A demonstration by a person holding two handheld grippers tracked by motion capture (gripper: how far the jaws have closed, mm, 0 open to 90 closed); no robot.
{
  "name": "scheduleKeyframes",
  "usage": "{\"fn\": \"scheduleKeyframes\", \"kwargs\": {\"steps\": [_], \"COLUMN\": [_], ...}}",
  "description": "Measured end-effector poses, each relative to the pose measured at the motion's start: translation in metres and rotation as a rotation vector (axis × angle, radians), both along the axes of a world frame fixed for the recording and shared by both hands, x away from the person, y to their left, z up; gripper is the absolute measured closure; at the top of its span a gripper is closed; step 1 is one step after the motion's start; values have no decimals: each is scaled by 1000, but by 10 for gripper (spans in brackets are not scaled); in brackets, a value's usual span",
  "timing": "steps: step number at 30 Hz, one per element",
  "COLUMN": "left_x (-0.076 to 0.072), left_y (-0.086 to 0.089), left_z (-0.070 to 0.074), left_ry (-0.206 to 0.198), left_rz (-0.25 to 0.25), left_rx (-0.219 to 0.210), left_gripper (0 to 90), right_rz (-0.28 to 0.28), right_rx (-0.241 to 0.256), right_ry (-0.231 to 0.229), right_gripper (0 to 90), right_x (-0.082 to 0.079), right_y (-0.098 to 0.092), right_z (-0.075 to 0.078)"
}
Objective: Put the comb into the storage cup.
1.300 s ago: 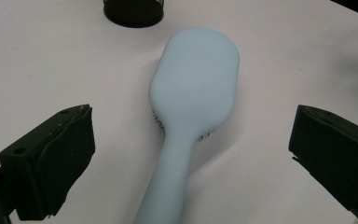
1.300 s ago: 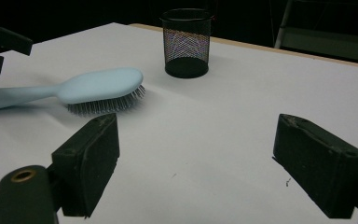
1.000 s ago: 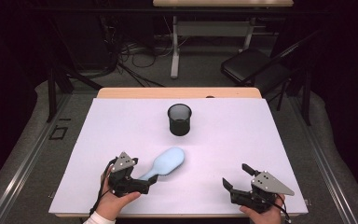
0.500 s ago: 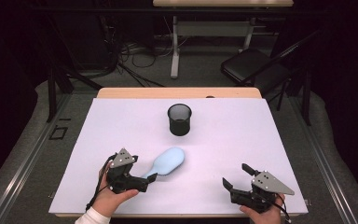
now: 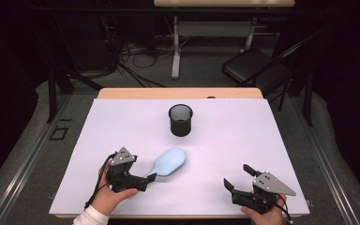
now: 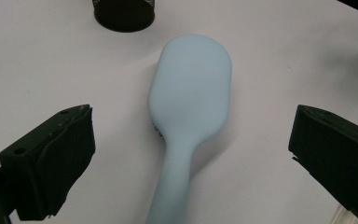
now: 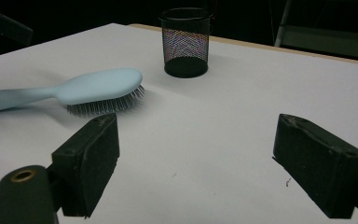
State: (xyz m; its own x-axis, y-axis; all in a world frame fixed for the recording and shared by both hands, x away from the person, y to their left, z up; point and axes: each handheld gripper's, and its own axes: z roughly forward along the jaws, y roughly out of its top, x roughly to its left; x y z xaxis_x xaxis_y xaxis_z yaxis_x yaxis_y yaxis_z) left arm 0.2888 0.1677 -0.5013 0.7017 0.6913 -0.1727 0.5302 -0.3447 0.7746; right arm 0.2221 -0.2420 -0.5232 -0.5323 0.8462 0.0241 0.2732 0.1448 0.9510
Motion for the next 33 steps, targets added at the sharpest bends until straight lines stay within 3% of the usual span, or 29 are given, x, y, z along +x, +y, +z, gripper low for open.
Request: {"fn": "scheduleKeyframes", "kwargs": {"steps": [10,17,33], "left_x": [4,4,7], "left_y": [0,0,-4], "left_z": [-3,-1,-2], "left_ry": [26,-2,-11], "left_rz": [9,1,-25], "left_rx": [-7,27,75], "left_gripper": [7,8,29], "right_rz": [-1,-1,-1], "right_rx": [-1,-3,-2], "right_ry": [3,6,3], "right_gripper": [141,141,141], "right_x": [0,0,0], "right_y": [0,0,0], "right_z": [0,0,0]}}
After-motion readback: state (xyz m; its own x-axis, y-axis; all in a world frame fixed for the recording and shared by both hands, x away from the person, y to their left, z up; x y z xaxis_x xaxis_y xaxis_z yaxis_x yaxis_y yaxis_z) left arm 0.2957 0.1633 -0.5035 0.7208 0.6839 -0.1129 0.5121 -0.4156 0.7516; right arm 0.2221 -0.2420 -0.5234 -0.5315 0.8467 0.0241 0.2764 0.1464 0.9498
